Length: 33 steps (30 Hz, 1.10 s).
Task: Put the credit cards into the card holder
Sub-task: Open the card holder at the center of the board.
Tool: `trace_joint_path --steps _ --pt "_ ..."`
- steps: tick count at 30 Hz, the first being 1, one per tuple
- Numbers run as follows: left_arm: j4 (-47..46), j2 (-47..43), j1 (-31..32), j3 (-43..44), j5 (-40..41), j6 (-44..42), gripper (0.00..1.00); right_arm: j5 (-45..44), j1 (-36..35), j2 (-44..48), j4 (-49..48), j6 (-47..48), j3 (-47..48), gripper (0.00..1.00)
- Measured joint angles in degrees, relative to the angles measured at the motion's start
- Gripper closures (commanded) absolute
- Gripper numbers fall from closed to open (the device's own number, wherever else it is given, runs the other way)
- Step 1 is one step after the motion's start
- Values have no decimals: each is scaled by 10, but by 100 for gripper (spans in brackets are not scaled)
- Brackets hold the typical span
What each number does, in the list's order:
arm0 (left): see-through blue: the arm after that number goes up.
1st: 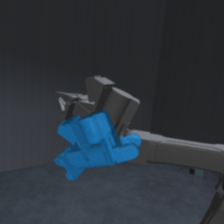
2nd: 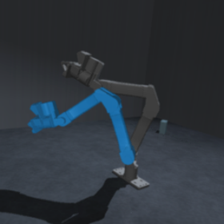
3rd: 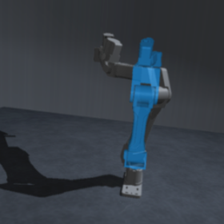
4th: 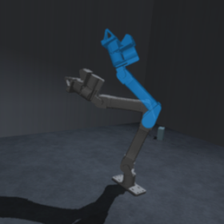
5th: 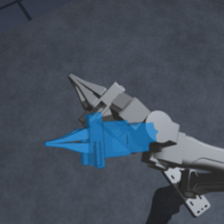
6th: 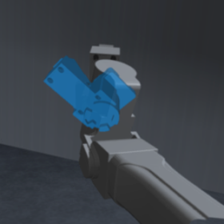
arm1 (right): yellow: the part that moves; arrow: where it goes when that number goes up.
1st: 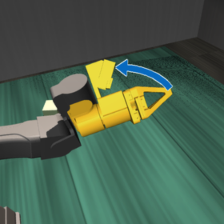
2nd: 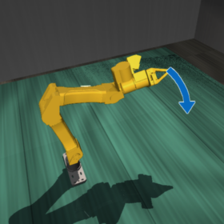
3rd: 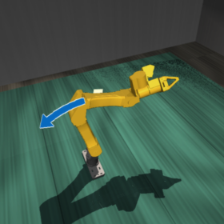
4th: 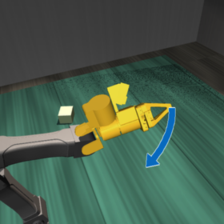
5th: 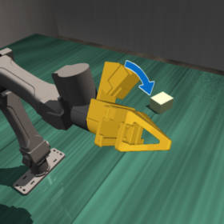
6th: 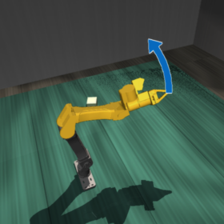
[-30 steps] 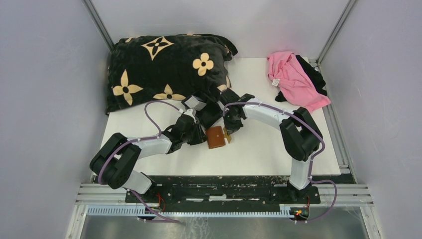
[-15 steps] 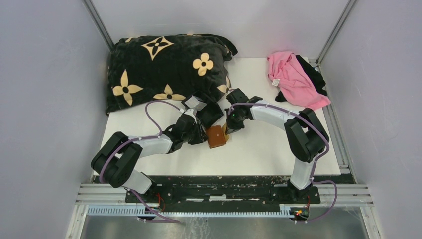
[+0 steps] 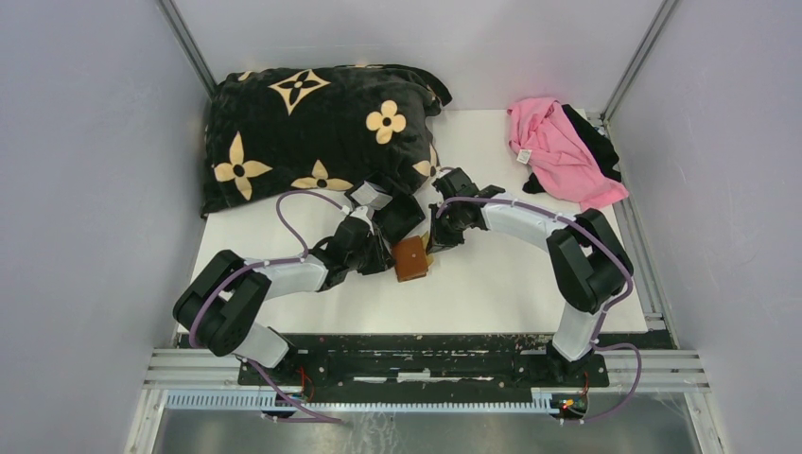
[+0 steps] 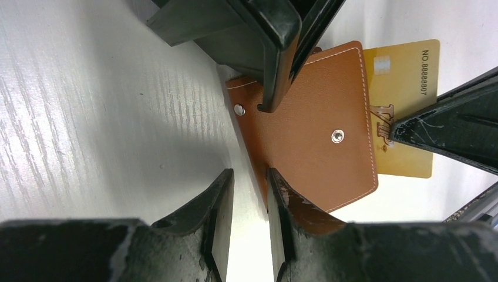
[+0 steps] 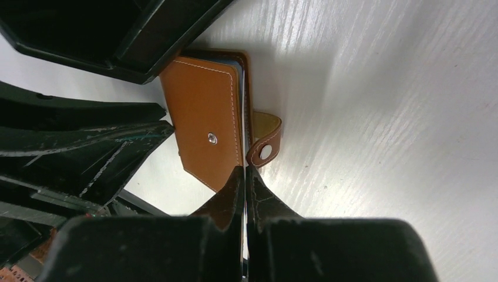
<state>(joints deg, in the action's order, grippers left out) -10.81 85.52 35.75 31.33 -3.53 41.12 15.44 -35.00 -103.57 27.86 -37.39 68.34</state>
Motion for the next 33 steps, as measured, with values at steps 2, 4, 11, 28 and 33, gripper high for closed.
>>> trace_joint_path --steps 2,4,11,28,33 --pt "0 0 0 0 0 0 65 3 2 6 -3 -1 -2 99" --pt "0 0 0 0 0 0 65 6 3 11 -5 -3 -4 99" --pt "0 0 0 0 0 0 65 14 5 14 -18 -3 -15 99" --pt "1 0 0 0 0 0 66 26 6 14 -39 -3 -31 99" --pt "1 0 0 0 0 0 66 28 7 13 -44 -3 -38 99"
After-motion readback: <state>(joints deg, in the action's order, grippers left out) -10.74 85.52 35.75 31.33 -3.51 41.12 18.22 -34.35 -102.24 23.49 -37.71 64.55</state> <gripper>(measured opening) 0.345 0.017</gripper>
